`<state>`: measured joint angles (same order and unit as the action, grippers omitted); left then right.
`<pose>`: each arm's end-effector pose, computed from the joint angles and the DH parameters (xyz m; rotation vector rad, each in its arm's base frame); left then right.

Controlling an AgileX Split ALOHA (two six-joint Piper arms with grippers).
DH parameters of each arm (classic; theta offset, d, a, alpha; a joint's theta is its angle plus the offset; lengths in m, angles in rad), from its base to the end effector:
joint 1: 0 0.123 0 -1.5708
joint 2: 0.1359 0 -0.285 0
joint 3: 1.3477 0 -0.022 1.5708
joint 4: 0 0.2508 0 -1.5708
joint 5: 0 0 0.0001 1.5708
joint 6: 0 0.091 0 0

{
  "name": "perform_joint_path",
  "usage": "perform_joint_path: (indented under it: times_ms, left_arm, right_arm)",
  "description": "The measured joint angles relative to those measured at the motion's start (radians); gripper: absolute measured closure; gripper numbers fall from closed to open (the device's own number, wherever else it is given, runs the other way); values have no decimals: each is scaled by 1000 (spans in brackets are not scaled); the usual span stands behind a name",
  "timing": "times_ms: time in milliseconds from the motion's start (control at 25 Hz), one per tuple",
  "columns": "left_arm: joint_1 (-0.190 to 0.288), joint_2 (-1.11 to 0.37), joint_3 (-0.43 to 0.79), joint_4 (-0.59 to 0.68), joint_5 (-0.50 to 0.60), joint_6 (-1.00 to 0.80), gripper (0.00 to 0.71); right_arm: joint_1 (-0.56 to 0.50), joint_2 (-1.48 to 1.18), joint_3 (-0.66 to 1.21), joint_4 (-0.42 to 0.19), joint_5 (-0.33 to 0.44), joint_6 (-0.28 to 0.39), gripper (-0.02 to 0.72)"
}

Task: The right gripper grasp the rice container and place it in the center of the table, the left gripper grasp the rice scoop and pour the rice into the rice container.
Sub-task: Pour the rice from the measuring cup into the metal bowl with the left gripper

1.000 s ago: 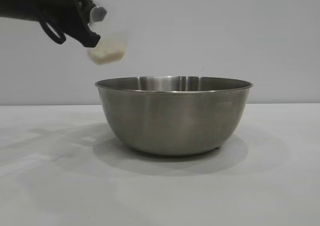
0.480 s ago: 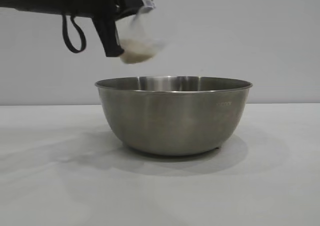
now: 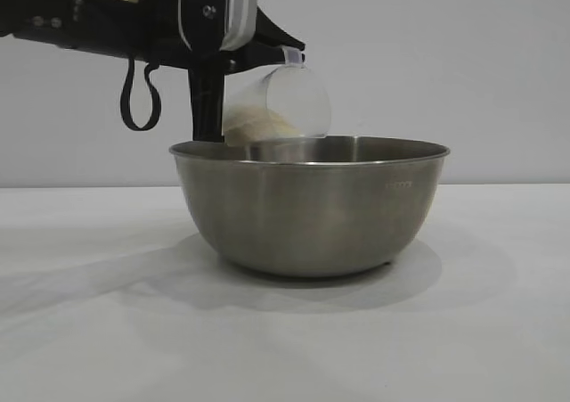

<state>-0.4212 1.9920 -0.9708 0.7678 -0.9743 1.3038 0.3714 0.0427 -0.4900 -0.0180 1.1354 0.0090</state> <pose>0.3359 -0.2077 0.1674 1.6662 0.3145 0.5235 -0.0003 -0.0017 0.2688 -0.3914 2.1427 0.1952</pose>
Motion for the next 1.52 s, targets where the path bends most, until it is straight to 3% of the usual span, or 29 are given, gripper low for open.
perform_joint_path:
  times_ms: [520,1160,1280,1520]
  left_arm:
    - [0,0,-61,169,151,230,710]
    - [-26,0,-63,193,151,383,710]
    - [-26,0,-63,137,127,300,710]
    - [-28,0,-63,-116,16,-236,710]
  right_arm:
    - [0,0,0,0,0,0,455]
    - [0,0,0,0,0,0,455]
    - [0,0,0,0,0,0,455]
    - [0,0,0,0,0,0,455]
